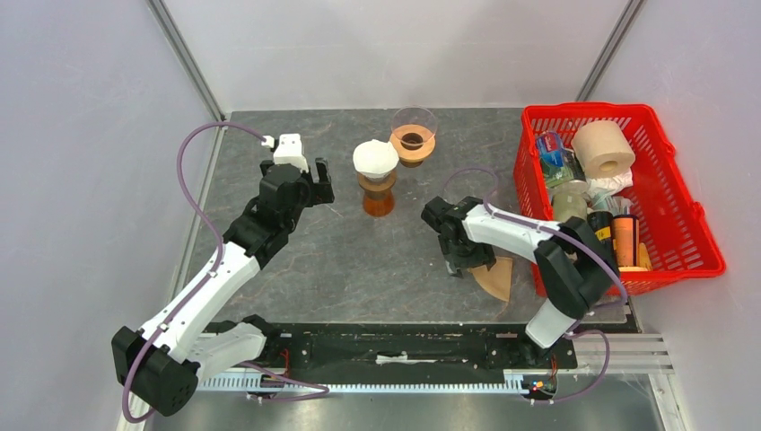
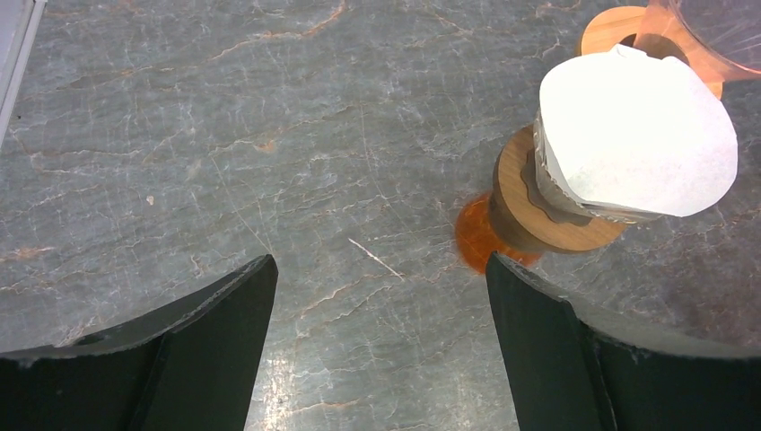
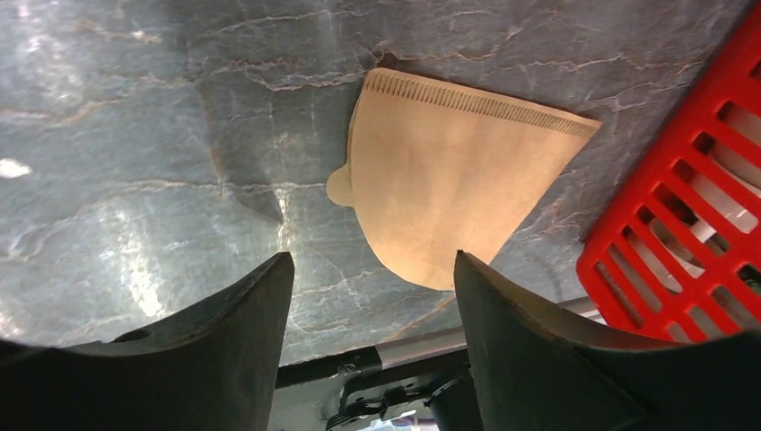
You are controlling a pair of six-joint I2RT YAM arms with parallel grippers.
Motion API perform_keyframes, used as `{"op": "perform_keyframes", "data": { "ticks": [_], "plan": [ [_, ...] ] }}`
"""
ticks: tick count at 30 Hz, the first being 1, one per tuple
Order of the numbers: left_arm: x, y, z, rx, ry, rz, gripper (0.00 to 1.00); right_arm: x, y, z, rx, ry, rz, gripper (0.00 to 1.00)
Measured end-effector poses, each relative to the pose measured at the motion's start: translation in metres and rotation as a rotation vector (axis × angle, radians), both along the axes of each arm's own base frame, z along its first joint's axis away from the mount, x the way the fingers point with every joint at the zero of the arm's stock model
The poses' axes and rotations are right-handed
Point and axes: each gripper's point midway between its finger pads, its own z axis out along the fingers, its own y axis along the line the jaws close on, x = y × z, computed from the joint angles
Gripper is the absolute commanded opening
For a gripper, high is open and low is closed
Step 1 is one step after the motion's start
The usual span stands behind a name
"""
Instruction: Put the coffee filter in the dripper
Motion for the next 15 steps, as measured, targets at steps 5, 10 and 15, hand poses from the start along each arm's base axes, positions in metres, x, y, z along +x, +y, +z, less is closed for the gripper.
{"op": "perform_keyframes", "data": {
  "ticks": [5,10,15],
  "plan": [
    [0.0,0.0,0.001,-0.002,-0.004,0.0,0.93,-0.003,-0.006,-0.017,-0.041,0.048,-0.056,0.56],
    [0.0,0.001,0.0,-0.001,-0.003,0.002,0.93,0.0,-0.013,-0.02,-0.047,0.052,-0.115,0.48],
    [0.0,0.002,0.0,0.0,-0.005,0.008,0.94,0.001,-0.019,-0.025,-0.04,0.06,-0.155,0.42]
  ]
}}
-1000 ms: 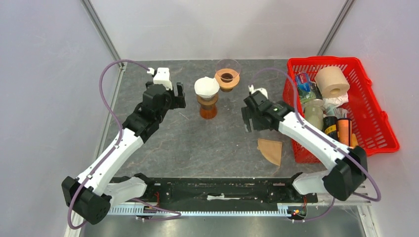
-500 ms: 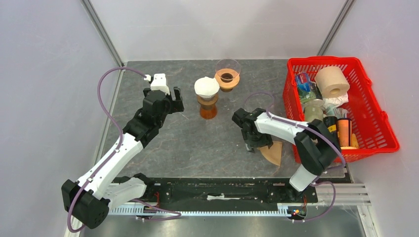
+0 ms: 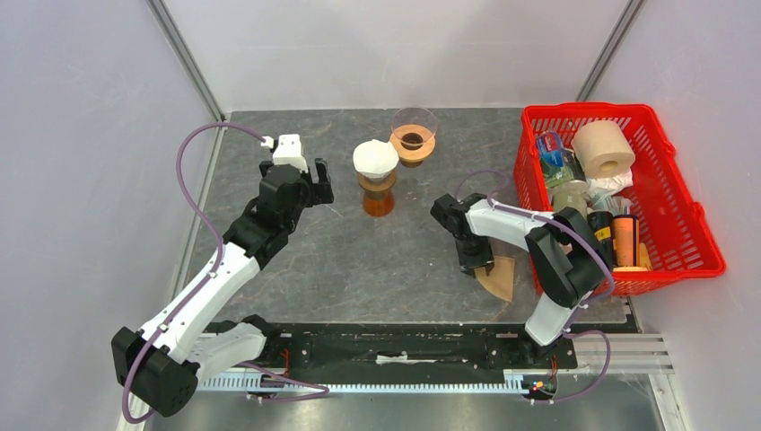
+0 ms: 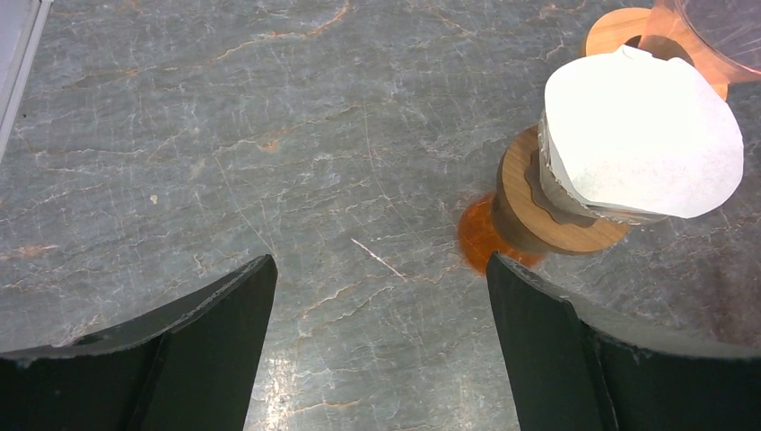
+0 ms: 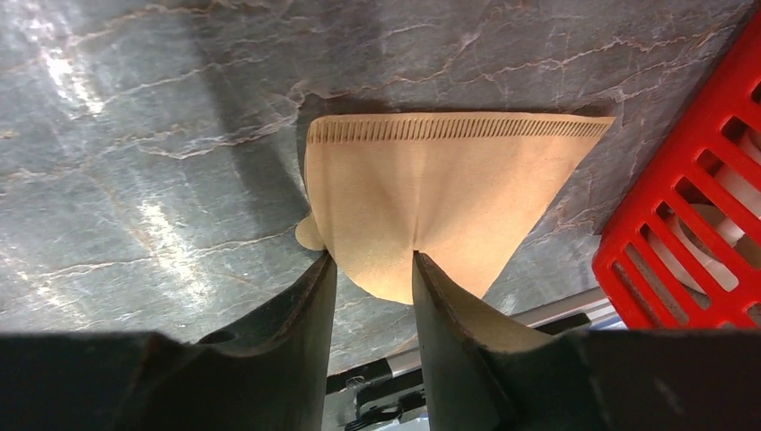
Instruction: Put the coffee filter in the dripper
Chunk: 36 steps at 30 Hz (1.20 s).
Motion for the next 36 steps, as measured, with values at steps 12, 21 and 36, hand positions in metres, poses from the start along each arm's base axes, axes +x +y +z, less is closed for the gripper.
{"op": "perform_keyframes", "data": {
  "ticks": [12,21,36],
  "plan": [
    [0.001,0.002,0.001,-0.001,-0.002,0.006,0.94,-0.002,0.004,-0.009,0.193,0.08,-0.101,0.19],
    [-0.003,0.004,0.009,-0.014,-0.025,0.006,0.94,-0.002,0.01,-0.01,0.255,0.093,-0.09,0.0],
    [-0.018,0.006,0.027,-0.114,-0.081,0.01,0.94,-0.005,0.136,-0.004,0.609,0.073,0.259,0.0]
  ]
}}
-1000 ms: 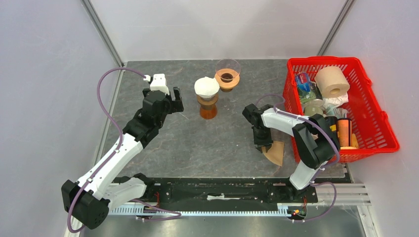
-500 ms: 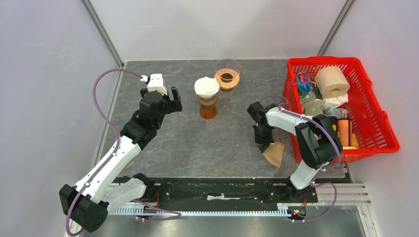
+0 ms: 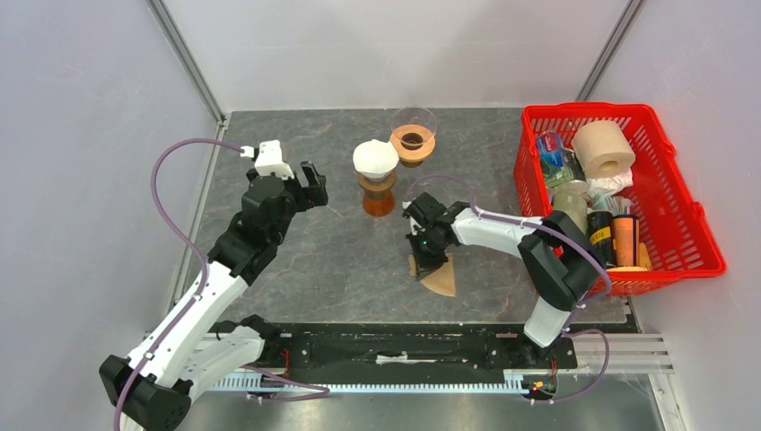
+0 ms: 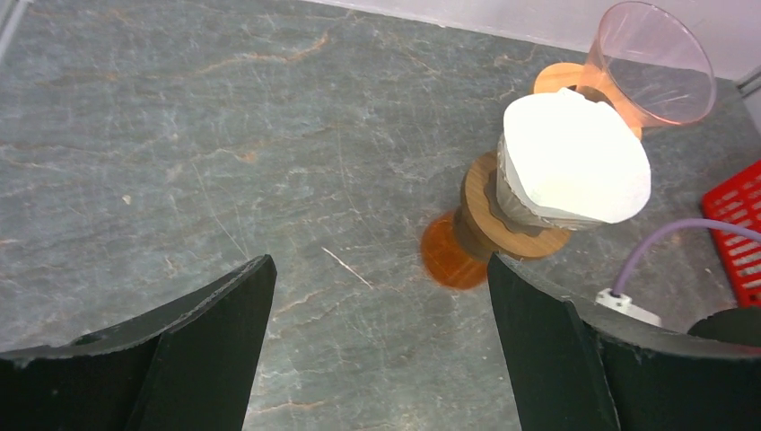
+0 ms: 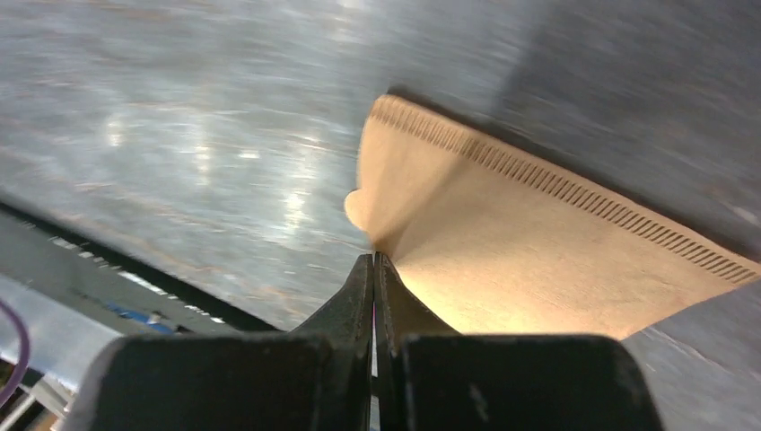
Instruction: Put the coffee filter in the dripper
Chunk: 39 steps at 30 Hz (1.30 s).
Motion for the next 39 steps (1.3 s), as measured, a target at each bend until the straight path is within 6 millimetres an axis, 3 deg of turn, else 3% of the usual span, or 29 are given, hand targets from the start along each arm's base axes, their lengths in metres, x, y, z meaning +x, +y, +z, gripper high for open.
{"op": "perform_keyframes", "data": {
  "ticks": [3,5,12,13,14,15,17,22,25,28,31,39],
  "plan": [
    [-0.003,-0.003,-0.007,-0.054,0.011,-0.001,0.94,-0.001,0.036,0.01,0.122,-0.054,0.073,0.0],
    [-0.006,-0.007,-0.016,-0.097,0.036,-0.005,0.95,0.005,0.045,0.023,0.174,-0.097,0.082,0.0],
    [-0.029,-0.019,-0.058,-0.223,0.149,-0.045,0.95,0.019,0.053,0.082,0.304,-0.262,0.096,0.0],
    [-0.036,-0.021,-0.065,-0.242,0.163,-0.063,0.94,0.02,0.053,0.084,0.304,-0.272,0.094,0.06],
    [-0.044,-0.023,-0.074,-0.26,0.18,-0.085,0.94,0.022,0.051,0.085,0.295,-0.285,0.085,0.24],
    [-0.051,-0.026,-0.081,-0.277,0.194,-0.112,0.95,0.023,0.048,0.085,0.281,-0.293,0.067,0.39],
    [-0.065,-0.034,-0.097,-0.307,0.23,-0.172,0.94,0.025,0.04,0.081,0.261,-0.291,0.012,0.55],
    [-0.095,-0.068,-0.141,-0.391,0.367,-0.361,0.95,0.025,-0.015,0.056,0.194,-0.259,-0.23,0.75],
    [-0.108,-0.092,-0.164,-0.421,0.465,-0.458,0.95,0.021,-0.04,0.044,0.161,-0.25,-0.347,0.76],
    [-0.119,-0.119,-0.181,-0.431,0.542,-0.546,0.95,0.019,-0.047,0.033,0.164,-0.244,-0.417,0.76],
    [-0.127,-0.148,-0.186,-0.442,0.561,-0.642,0.95,0.023,-0.046,0.022,0.184,-0.233,-0.482,0.73],
    [-0.138,-0.189,-0.21,-0.487,0.636,-0.715,0.95,0.044,-0.023,0.015,0.31,-0.2,-0.581,0.65]
  ]
}}
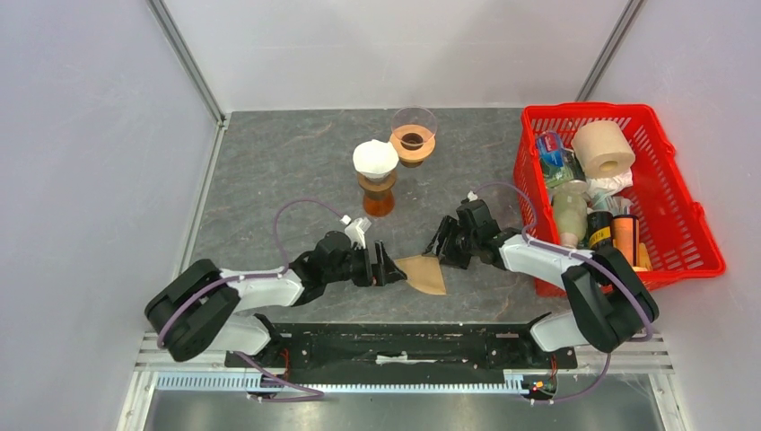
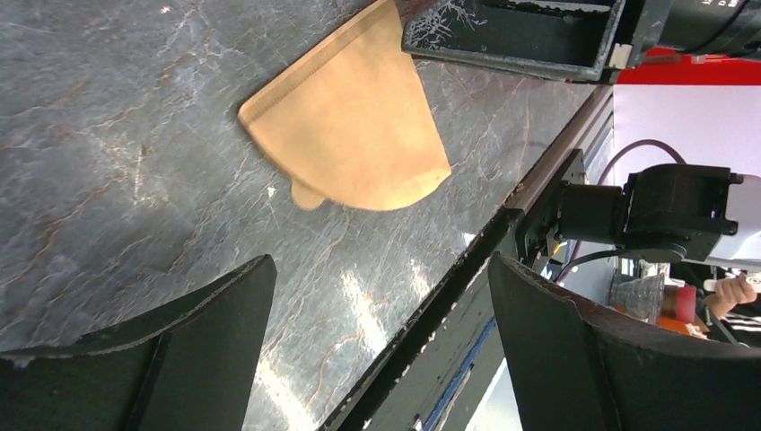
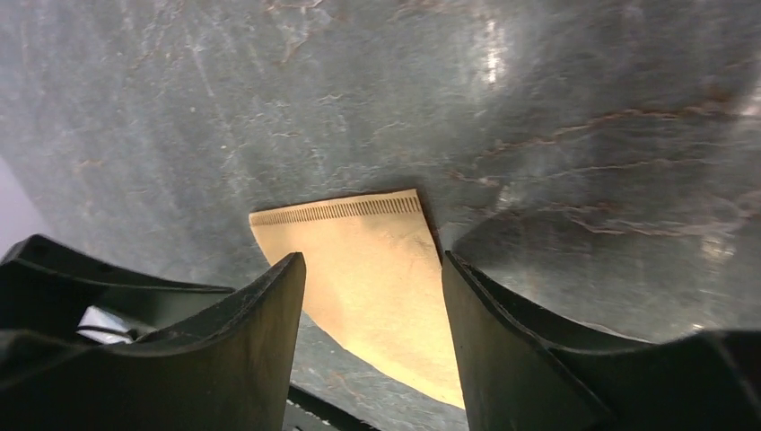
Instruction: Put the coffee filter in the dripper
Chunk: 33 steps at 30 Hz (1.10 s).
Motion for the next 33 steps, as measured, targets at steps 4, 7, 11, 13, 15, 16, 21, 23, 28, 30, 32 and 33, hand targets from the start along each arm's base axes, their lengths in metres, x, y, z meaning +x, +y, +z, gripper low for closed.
{"op": "perform_keyframes", "data": {
  "ticks": [4,7,11,13,15,16,21,23,28,30,32,33],
  "plan": [
    [0.004,-0.009,-0.008,-0.001,0.022,0.022,0.95,0.0,0.011,0.001,0.077,-0.003,0.0,0.64],
    [0.014,-0.014,-0.011,0.002,0.029,0.065,0.95,-0.001,0.019,0.002,0.127,0.003,0.005,0.64],
    [0.025,-0.014,-0.012,0.007,0.03,0.119,0.95,-0.001,0.023,0.002,0.159,0.008,0.008,0.64],
    [0.028,-0.014,-0.011,0.009,0.027,0.137,0.95,-0.002,0.025,0.003,0.169,0.013,0.007,0.64],
    [0.031,-0.013,-0.013,0.015,0.028,0.153,0.95,-0.003,0.026,0.003,0.177,0.017,0.012,0.65],
    [0.031,-0.013,-0.014,0.021,0.032,0.158,0.95,-0.003,0.027,0.003,0.181,0.018,0.015,0.65],
    [0.036,-0.018,-0.016,0.026,0.041,0.159,0.94,-0.005,0.033,0.004,0.216,0.025,0.034,0.65],
    [0.038,-0.021,-0.016,0.022,0.043,0.158,0.94,-0.006,0.035,0.004,0.23,0.031,0.041,0.65],
    [0.039,-0.025,-0.01,-0.011,0.042,0.16,0.93,-0.009,0.038,0.004,0.254,0.042,0.05,0.65],
    [0.04,-0.027,-0.006,-0.031,0.044,0.16,0.92,-0.009,0.039,0.004,0.256,0.046,0.049,0.65],
    [0.039,-0.03,-0.002,-0.049,0.047,0.156,0.92,-0.009,0.039,0.004,0.257,0.048,0.046,0.66],
    [0.039,-0.03,-0.001,-0.051,0.047,0.157,0.92,-0.009,0.038,0.004,0.256,0.049,0.045,0.66]
  ]
}}
